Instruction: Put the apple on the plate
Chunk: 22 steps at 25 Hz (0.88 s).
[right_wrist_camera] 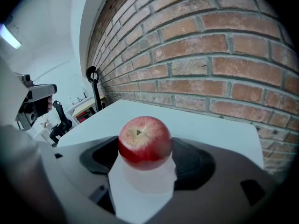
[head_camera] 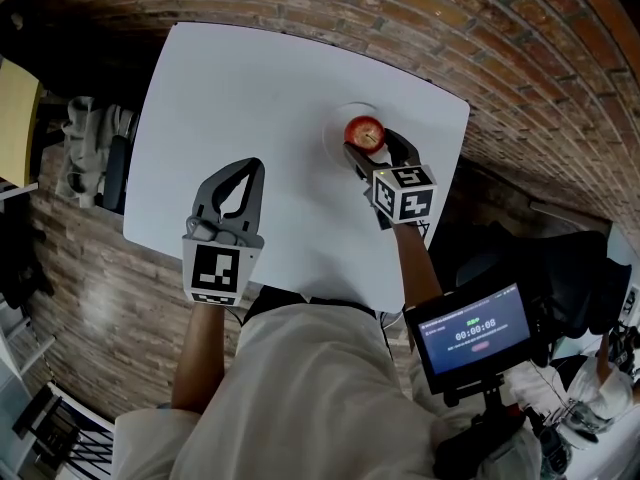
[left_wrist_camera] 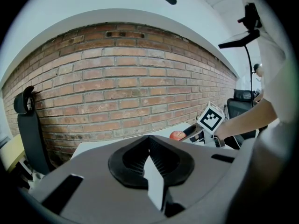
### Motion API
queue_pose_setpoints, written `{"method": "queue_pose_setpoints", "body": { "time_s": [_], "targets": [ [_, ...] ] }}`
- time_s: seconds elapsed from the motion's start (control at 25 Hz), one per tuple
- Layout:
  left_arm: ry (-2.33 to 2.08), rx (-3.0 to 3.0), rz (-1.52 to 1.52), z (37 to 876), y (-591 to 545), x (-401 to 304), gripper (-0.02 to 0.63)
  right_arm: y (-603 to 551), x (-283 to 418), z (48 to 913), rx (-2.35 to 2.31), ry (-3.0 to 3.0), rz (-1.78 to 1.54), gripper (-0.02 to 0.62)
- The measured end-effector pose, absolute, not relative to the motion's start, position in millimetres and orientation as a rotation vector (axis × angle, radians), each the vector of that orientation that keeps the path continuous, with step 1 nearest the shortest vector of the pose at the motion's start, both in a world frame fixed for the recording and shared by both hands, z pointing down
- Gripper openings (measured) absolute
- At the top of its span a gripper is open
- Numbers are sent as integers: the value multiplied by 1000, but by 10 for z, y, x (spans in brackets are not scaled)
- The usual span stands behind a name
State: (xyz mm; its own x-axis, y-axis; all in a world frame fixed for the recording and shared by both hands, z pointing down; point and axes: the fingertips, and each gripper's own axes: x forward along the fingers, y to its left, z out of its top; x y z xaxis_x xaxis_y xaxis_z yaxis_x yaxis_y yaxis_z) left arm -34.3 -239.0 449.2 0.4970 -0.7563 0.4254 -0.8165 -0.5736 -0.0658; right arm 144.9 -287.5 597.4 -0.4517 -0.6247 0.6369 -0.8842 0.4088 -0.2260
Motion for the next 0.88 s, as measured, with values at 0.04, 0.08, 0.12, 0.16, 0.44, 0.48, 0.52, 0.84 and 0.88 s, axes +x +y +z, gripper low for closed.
{"method": "queue_pose_setpoints", "body": {
  "time_s": [0.04, 0.08, 0.12, 0.16, 0.44, 0.48, 0.52, 0.84, 0.88],
  "targets": [
    [-1370, 2590, 628, 4499, -2393, -336, 5, -2879, 1454, 6008, 1282, -2207, 762, 357],
    [-1370, 2590, 629, 4504, -2394, -332, 5, -2883, 1458, 6039, 1279, -2203, 766, 357],
    [-1371, 2589, 631, 4508, -2395, -330, 5, -2886, 1460, 6067, 1277, -2199, 769, 357],
    [-1372, 2589, 632, 4510, -2395, -330, 5, -2888, 1462, 6094, 1274, -2196, 772, 357],
    [-1382, 2585, 630, 4487, -2364, -372, 5, -2874, 1465, 6193, 1257, -2173, 774, 357],
    [-1383, 2585, 630, 4479, -2356, -375, 5, -2872, 1467, 6195, 1256, -2171, 774, 357],
    [-1384, 2584, 630, 4474, -2349, -378, 5, -2873, 1469, 6199, 1255, -2169, 774, 357],
    [-1389, 2582, 636, 4461, -2327, -381, 5, -2888, 1474, 6224, 1257, -2172, 772, 357],
    [-1389, 2582, 637, 4461, -2324, -381, 5, -2891, 1475, 6223, 1258, -2174, 771, 357]
  ]
}}
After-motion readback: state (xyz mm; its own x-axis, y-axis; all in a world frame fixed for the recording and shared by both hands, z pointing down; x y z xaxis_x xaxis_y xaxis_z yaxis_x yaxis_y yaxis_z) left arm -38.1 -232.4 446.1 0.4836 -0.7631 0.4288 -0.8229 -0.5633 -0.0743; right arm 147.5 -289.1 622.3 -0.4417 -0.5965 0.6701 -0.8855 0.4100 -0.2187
